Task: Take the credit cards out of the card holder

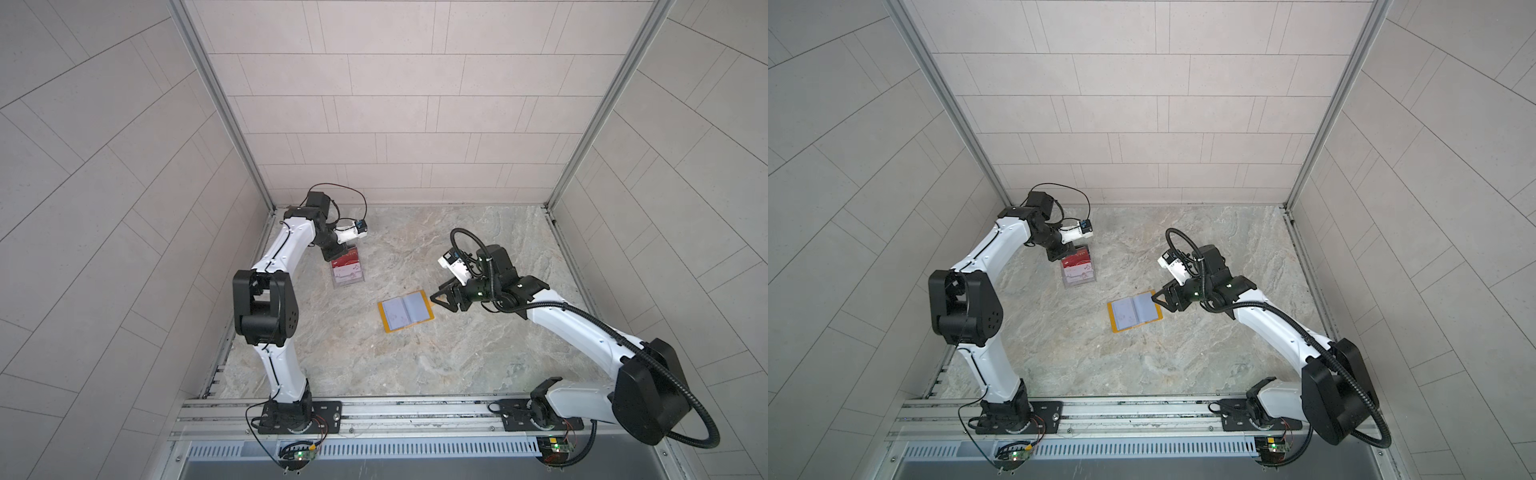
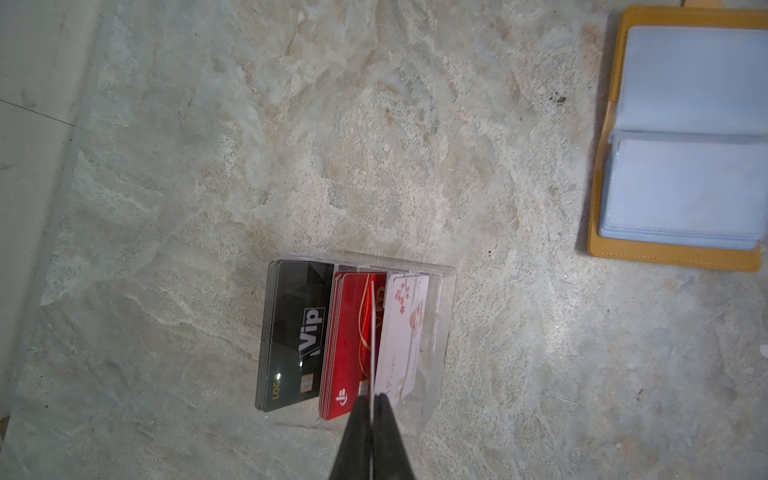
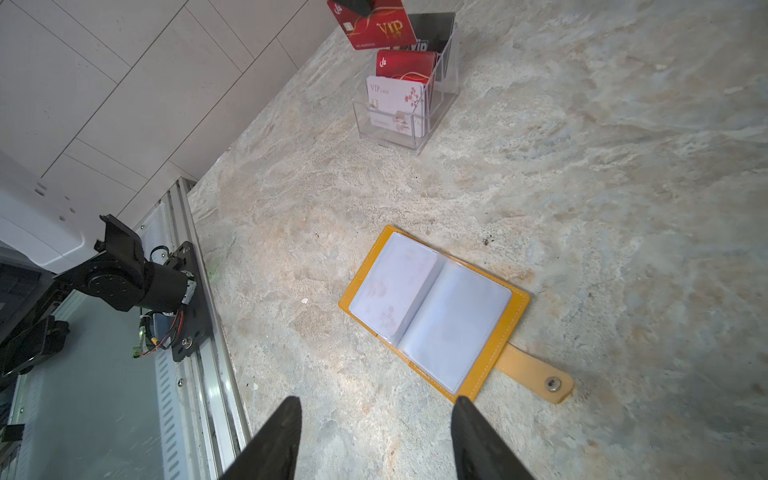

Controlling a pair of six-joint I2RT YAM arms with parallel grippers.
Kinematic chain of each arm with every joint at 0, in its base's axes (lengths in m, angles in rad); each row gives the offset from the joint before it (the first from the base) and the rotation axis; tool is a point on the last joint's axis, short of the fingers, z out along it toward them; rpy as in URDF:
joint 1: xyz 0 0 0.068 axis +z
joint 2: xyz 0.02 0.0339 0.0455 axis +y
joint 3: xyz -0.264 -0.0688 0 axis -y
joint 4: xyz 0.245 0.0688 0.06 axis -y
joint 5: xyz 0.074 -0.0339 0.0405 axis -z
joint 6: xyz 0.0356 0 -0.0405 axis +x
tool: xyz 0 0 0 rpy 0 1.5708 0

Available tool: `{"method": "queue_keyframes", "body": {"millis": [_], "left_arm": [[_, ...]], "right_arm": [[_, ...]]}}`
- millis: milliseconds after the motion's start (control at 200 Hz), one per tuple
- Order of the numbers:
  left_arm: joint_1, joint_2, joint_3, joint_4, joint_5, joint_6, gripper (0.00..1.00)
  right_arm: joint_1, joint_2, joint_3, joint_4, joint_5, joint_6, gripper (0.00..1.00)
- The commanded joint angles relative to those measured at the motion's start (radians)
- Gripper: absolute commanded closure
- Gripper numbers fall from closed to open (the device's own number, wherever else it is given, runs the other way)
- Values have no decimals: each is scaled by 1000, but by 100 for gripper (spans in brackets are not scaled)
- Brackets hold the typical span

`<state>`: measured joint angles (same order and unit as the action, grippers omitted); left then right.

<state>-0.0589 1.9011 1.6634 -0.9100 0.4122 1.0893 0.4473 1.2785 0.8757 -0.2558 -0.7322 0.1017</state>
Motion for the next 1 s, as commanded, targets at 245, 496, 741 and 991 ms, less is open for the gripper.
{"method": "queue_keyframes", "body": {"millis": [245, 496, 741, 991], "left_arm": [[6, 101, 80, -26, 30, 49, 100], [30, 129, 84, -46, 29, 54, 100], [48, 133, 67, -56, 41, 63, 100], [48, 157, 65, -46, 66, 49, 100]], "right_arm": [[-22, -45, -14, -7, 11, -51, 40], [-33, -39, -13, -3, 7, -53, 40], [-38, -27, -12, 7, -8, -49, 40], [-40, -27, -13, 9, -12, -47, 40]]}}
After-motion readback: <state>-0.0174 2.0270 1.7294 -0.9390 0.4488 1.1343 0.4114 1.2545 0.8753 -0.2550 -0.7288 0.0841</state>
